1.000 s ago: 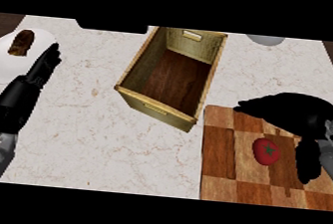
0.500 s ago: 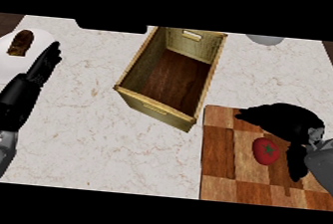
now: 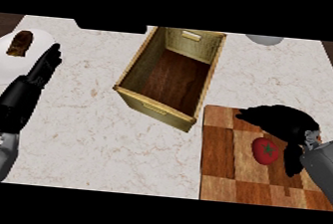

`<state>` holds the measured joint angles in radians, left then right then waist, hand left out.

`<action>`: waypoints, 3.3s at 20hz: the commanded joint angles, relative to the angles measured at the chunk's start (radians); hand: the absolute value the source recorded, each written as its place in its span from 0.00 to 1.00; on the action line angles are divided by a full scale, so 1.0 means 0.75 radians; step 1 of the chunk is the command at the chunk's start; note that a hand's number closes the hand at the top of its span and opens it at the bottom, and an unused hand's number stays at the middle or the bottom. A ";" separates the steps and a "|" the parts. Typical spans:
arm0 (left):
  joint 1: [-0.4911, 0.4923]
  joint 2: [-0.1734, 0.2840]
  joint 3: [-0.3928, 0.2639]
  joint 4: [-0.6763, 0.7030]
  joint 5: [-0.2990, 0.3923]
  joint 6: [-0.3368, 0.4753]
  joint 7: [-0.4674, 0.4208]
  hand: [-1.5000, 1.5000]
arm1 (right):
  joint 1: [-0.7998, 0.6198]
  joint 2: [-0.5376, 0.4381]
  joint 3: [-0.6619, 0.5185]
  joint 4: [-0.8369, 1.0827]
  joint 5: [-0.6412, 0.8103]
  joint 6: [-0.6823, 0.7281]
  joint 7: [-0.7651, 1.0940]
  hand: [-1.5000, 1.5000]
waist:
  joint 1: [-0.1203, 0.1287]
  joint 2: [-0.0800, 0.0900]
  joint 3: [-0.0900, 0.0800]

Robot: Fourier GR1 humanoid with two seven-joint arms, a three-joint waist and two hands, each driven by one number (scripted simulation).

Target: Pick the tomato from the cutting board and place it in the basket

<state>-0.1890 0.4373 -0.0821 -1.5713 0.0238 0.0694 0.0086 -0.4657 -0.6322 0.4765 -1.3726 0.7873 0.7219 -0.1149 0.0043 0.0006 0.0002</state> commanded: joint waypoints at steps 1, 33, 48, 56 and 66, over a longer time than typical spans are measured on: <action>-0.026 -0.008 0.073 0.037 -0.012 -0.054 -0.002 0.50 | 0.038 0.085 -0.031 -0.003 0.090 -0.021 -0.003 0.00 | -0.004 -0.001 0.000; -0.024 -0.160 0.220 -0.039 -0.160 -0.208 0.048 0.50 | 0.063 0.278 -0.225 0.464 0.502 -0.238 -0.337 1.00 | 0.006 0.002 0.000; 0.002 -0.153 0.256 0.008 -0.186 -0.215 -0.026 0.50 | 0.019 0.267 -0.793 0.455 0.464 -0.489 0.291 1.00 | -0.022 -0.003 -0.001; -0.007 -0.176 0.245 0.035 -0.188 -0.222 -0.033 0.50 | -0.131 0.301 -0.972 0.142 0.353 -0.621 0.445 1.00 | -0.028 -0.010 -0.001; 0.029 -0.157 0.268 0.031 -0.175 -0.246 -0.067 0.50 | -0.419 0.448 -1.151 -0.263 -0.087 -0.547 0.519 1.00 | -0.013 -0.012 -0.002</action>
<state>-0.1777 0.2909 0.0921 -1.5480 -0.1322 -0.0836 -0.0220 -0.6933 -0.2996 -0.3558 -1.4707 0.8137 0.2521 0.2273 -0.0157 -0.0112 -0.0007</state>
